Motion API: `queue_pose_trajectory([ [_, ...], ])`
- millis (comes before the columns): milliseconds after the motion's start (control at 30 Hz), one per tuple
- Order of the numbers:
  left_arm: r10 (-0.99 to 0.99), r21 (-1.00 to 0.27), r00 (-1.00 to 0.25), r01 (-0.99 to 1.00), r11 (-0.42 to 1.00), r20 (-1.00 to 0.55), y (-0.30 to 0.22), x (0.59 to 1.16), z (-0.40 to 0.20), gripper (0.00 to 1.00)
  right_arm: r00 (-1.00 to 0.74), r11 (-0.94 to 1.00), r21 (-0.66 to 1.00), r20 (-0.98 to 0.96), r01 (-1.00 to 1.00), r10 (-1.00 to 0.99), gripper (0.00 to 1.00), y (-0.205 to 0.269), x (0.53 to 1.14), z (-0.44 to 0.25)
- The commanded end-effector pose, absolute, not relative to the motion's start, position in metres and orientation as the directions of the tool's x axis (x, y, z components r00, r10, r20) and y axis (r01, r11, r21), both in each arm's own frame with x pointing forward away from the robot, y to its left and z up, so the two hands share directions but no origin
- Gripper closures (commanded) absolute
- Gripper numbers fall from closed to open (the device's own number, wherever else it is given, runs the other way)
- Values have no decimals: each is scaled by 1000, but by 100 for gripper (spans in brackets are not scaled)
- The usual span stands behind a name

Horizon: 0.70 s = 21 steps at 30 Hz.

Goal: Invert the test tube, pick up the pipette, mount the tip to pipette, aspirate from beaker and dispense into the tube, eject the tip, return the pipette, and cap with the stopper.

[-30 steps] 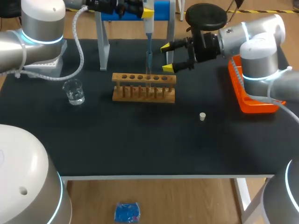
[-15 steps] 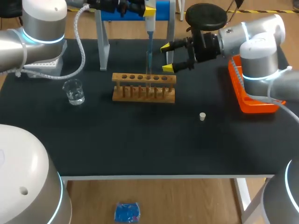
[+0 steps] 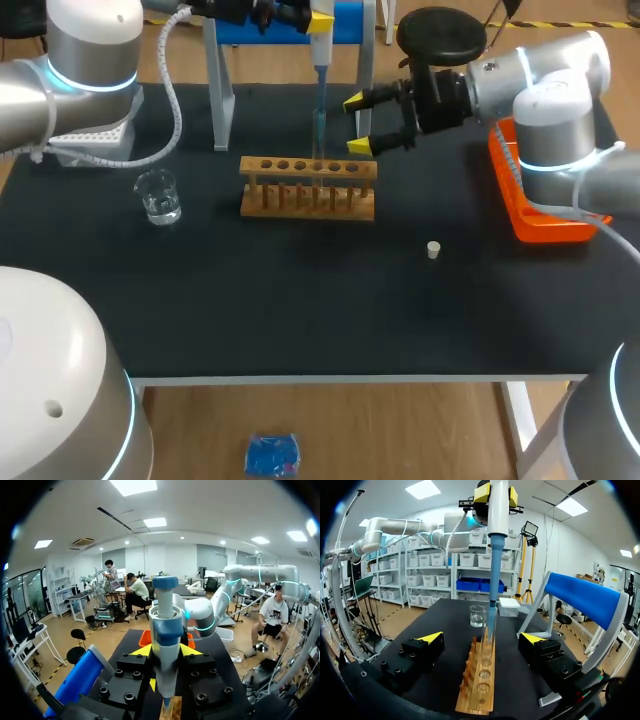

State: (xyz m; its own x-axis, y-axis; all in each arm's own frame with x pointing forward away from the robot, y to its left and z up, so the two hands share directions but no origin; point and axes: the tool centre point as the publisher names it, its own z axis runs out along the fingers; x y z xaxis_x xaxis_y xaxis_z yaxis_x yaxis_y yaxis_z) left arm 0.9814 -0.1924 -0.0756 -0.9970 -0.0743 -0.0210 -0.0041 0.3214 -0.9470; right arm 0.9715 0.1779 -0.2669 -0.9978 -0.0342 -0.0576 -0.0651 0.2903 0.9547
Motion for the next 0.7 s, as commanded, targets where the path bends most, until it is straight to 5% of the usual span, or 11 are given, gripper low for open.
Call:
queue_pose_trajectory([
  [33,-82,-947,-996,-4,321,-24,-191,978,-74,100,-998,290,955,-58,-66,-35,0,178,972,-268],
  [700,-82,-947,-996,15,322,-44,-194,976,-65,100,-998,290,955,-58,-66,-35,0,178,972,-268],
])
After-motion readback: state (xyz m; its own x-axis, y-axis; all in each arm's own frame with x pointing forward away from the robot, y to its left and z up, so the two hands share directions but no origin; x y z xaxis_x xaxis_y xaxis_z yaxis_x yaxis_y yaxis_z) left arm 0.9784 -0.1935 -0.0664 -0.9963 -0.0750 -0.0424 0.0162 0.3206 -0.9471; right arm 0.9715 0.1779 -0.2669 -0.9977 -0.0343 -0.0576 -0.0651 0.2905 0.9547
